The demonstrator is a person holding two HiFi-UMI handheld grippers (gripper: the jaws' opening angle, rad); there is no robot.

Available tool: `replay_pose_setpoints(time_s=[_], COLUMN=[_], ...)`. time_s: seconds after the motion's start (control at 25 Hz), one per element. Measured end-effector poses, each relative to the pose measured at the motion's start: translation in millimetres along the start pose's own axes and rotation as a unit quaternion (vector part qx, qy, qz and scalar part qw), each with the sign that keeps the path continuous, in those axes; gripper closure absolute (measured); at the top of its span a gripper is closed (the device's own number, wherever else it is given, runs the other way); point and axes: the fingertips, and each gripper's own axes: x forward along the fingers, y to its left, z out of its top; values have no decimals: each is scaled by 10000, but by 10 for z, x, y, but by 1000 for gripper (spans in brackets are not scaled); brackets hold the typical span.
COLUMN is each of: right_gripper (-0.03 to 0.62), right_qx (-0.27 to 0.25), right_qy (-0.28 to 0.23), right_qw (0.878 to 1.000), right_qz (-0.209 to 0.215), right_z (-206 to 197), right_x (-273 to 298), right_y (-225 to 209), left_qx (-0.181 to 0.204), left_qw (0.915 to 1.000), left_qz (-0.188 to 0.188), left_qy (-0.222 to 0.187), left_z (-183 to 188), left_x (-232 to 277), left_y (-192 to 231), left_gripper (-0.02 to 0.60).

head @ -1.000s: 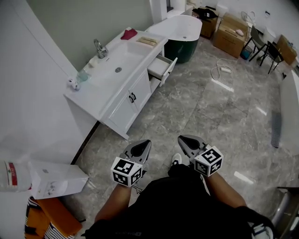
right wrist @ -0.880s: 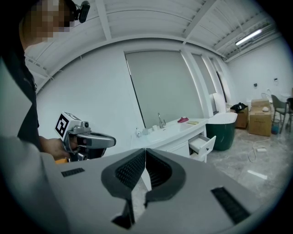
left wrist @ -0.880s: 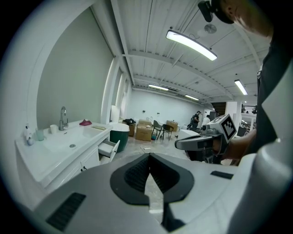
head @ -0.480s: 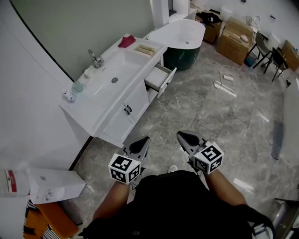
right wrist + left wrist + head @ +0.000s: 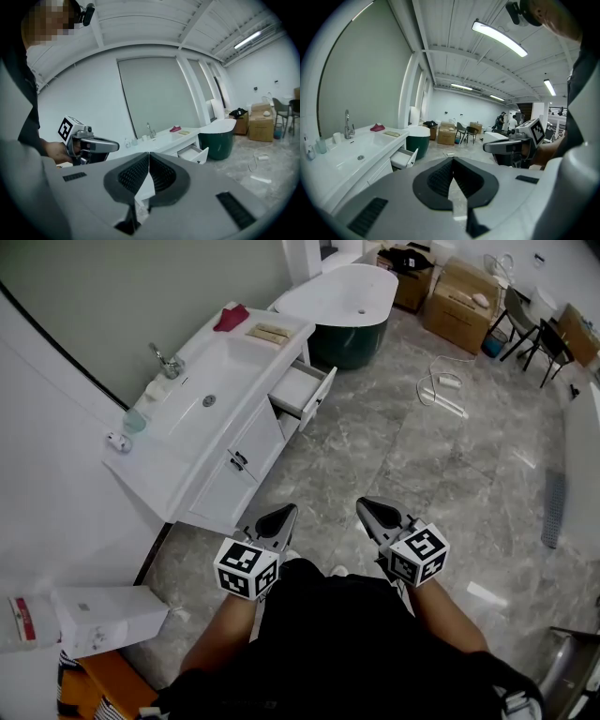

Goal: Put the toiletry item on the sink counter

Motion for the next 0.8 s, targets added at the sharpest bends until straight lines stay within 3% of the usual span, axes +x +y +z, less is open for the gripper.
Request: replay_pose_setpoints(time_s=[0.36,0.8], right_gripper=[591,592], right_qx=[173,230], right_qy=[42,260], right_qw=[9995,9984], right_qz=[-257,-443], right_z=[-75,53], right_x=[62,530], right_y=[-285,-827], left_qx=[-13,-52], left_qw=[9997,9998], left_qz=[-206,-206], left_qy=[112,67], left_z=[29,339], left_x=[365,914], left_y=[131,708], left_gripper=[577,577])
